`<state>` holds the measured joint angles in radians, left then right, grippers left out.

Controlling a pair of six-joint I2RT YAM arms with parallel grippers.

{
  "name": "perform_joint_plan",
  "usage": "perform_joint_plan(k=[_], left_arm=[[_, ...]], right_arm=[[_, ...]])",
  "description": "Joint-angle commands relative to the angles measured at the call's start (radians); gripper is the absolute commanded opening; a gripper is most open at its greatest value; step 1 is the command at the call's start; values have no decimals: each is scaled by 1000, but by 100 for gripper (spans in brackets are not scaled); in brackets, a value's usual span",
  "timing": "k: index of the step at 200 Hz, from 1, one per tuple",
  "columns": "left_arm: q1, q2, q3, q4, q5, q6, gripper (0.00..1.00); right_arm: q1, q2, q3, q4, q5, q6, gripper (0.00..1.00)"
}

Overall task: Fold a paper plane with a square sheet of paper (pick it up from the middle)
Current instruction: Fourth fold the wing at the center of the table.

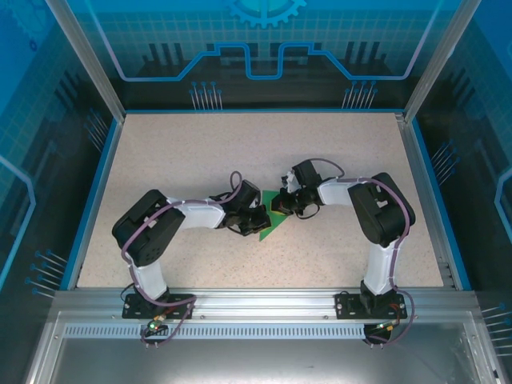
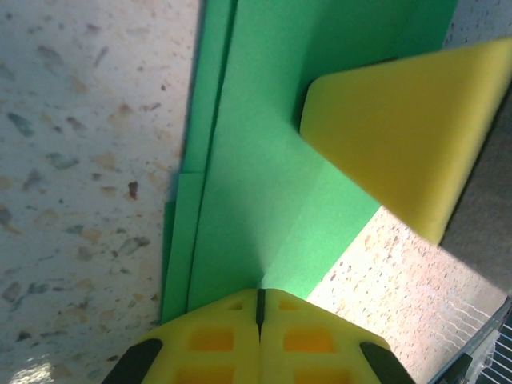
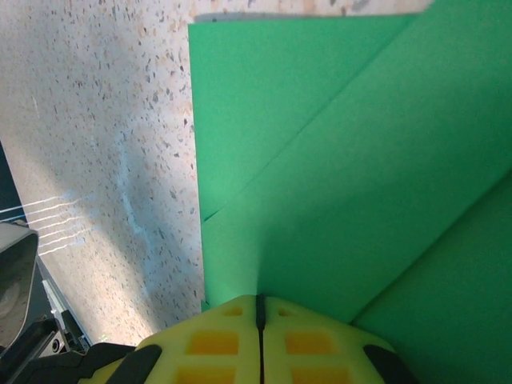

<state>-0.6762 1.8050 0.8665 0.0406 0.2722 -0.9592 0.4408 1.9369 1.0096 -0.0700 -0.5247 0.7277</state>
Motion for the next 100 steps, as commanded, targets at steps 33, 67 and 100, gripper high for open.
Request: perform_joint_plan(k=[33, 67, 100], left_arm=[[-1, -9, -103, -94, -58, 31, 4], [0, -12, -119, -81, -52, 30, 4], [-2, -12, -126, -69, -40, 29, 4]], right_arm=[[-110, 93, 104, -56, 88, -71, 6], [-144, 117, 145, -79, 86, -85, 6], [-171, 132, 172, -84, 79, -93, 7]])
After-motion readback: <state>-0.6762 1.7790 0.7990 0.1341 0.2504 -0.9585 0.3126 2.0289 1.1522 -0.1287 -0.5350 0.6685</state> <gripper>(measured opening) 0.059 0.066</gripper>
